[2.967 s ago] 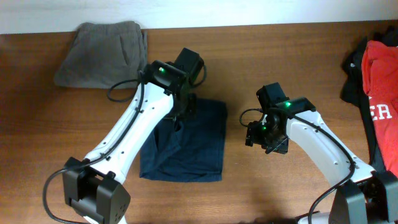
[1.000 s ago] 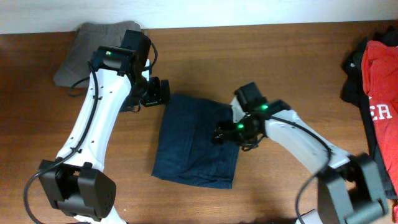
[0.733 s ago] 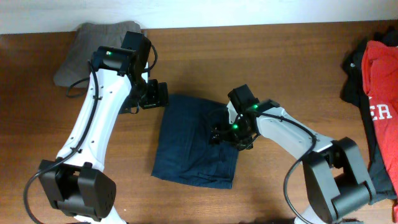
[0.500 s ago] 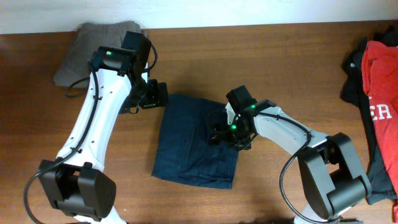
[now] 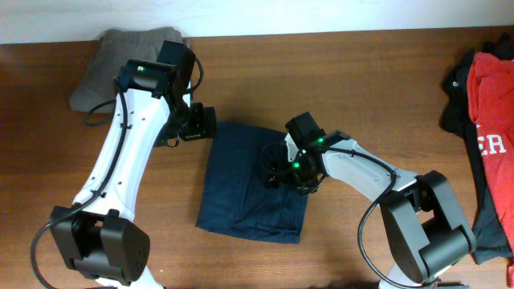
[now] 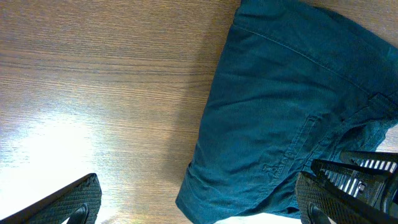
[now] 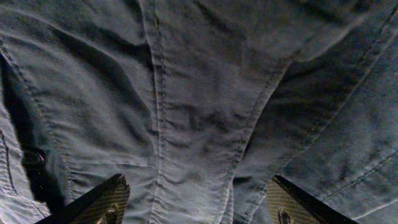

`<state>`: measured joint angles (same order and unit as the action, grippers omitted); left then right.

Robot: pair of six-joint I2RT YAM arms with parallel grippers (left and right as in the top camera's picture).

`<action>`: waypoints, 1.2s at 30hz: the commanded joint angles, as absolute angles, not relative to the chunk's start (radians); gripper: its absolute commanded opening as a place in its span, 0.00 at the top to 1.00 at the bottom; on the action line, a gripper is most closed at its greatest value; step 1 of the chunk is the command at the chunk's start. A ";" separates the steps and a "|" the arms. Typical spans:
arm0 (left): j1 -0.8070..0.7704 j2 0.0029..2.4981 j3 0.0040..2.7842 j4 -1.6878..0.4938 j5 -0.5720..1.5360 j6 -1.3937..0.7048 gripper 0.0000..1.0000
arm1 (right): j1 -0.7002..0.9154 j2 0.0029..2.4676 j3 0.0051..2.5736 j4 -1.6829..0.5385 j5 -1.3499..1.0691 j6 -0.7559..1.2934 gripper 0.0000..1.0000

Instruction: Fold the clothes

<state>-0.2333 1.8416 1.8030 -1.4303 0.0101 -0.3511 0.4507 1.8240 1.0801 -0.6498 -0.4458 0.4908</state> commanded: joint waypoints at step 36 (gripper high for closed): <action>-0.233 1.837 1.820 -1.442 -0.001 -0.342 0.01 | 0.496 1.859 1.071 -0.613 -0.318 0.606 0.80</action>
